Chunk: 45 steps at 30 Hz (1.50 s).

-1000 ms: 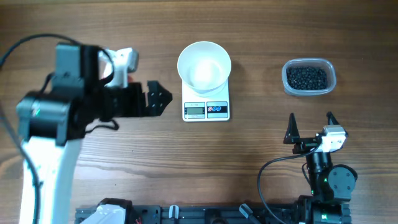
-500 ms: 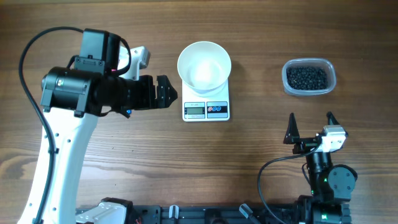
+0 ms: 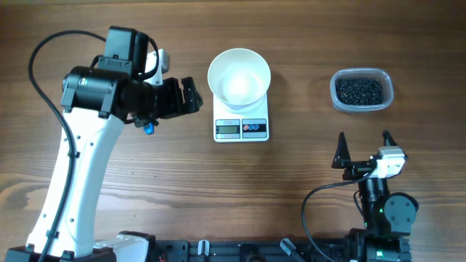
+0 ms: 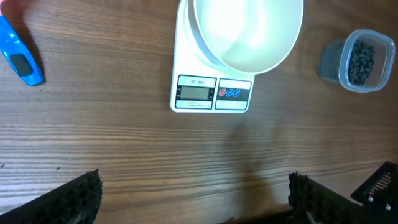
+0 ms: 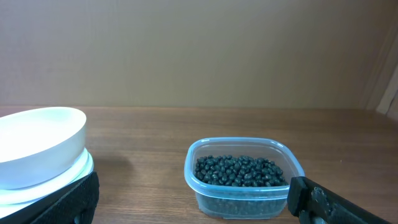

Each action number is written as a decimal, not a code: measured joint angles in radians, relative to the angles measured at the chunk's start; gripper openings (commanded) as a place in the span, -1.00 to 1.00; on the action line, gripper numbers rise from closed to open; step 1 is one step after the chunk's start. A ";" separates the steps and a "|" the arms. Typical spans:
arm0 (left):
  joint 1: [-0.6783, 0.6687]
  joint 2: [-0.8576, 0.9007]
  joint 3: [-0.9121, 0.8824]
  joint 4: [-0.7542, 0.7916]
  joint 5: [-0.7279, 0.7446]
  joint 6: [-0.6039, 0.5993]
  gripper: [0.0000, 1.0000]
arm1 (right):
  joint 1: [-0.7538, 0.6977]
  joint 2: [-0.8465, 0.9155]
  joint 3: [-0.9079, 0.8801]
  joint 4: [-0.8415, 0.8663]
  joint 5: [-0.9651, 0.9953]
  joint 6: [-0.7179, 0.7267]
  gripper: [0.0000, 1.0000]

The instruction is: Scoop item into bowl and weigh 150g on scale

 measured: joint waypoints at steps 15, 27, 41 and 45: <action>0.000 0.008 0.000 0.016 -0.003 0.000 1.00 | 0.000 0.000 0.000 0.000 0.000 0.000 0.97; 0.000 0.008 0.000 0.016 -0.003 0.000 1.00 | 0.000 0.000 0.000 0.000 0.000 0.000 0.99; 0.000 0.008 0.000 0.016 -0.003 0.000 1.00 | 0.000 0.000 0.000 0.000 0.000 0.000 0.99; 0.000 0.008 0.000 0.016 -0.003 0.000 1.00 | 0.000 0.000 0.000 0.000 0.000 0.000 0.99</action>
